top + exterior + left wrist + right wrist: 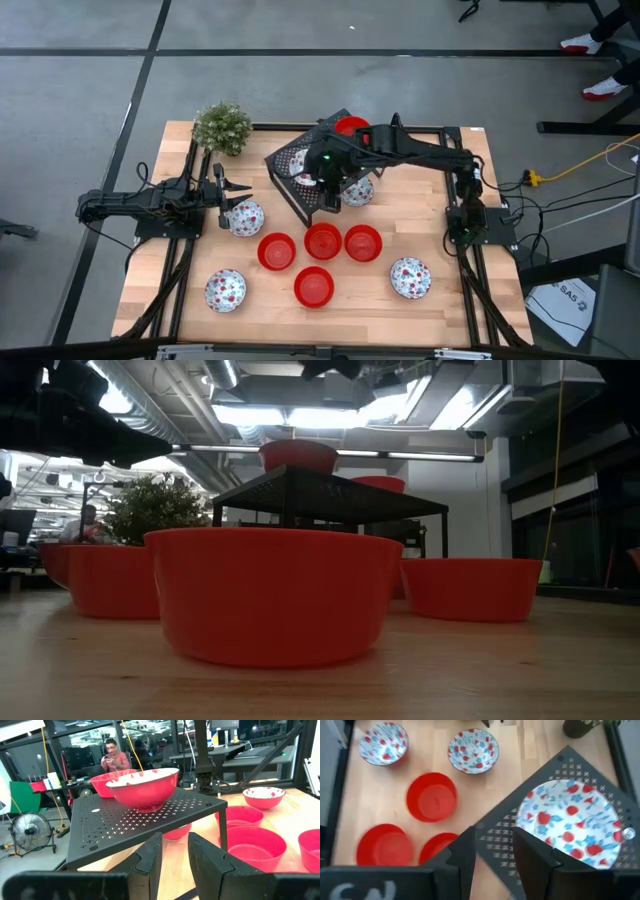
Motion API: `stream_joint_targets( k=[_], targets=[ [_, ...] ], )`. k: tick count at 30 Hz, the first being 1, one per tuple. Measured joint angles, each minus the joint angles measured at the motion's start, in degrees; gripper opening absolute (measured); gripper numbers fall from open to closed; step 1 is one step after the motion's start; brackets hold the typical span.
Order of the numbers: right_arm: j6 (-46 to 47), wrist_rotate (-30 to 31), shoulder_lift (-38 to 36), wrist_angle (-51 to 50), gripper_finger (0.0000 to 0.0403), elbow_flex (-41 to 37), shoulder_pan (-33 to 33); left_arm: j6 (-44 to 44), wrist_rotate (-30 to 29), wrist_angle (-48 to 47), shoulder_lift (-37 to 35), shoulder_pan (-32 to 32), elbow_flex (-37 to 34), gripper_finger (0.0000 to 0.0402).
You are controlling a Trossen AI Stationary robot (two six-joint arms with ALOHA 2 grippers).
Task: Pick & Place Mini bowls
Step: Stack the red bowl on the red bowl on the shelf
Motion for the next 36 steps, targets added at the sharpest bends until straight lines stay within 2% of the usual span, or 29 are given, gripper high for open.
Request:
stream_joint_targets(
  k=[6, 15, 18, 29, 36],
  targets=[
    [3.0, 0.0, -0.4, -2.21, 0.0128, 0.05, 3.61, 0.0, -0.01, 0.0, 0.0, 0.01, 0.02, 0.0088],
    [7.25, 0.0, -0.42, -10.87, 0.0128, 0.05, 8.05, 0.0, -0.02, 0.02, -0.01, 0.0, 0.01, 0.0088],
    [10.11, 0.01, -0.42, -11.3, 0.0128, 0.05, 8.91, 0.0, -0.02, 0.02, 0.0, 0.0, 0.02, 0.0088],
    [11.77, 0.04, -0.42, -11.57, 0.0128, 0.05, 11.12, 0.0, -0.02, 0.02, -0.02, 0.0, 0.02, 0.0088],
    [12.44, 0.01, -0.48, -15.82, 0.0128, -0.43, 14.52, 0.0, -0.02, 0.0, 0.0, 0.0, 0.02, 0.0088]
  ],
)
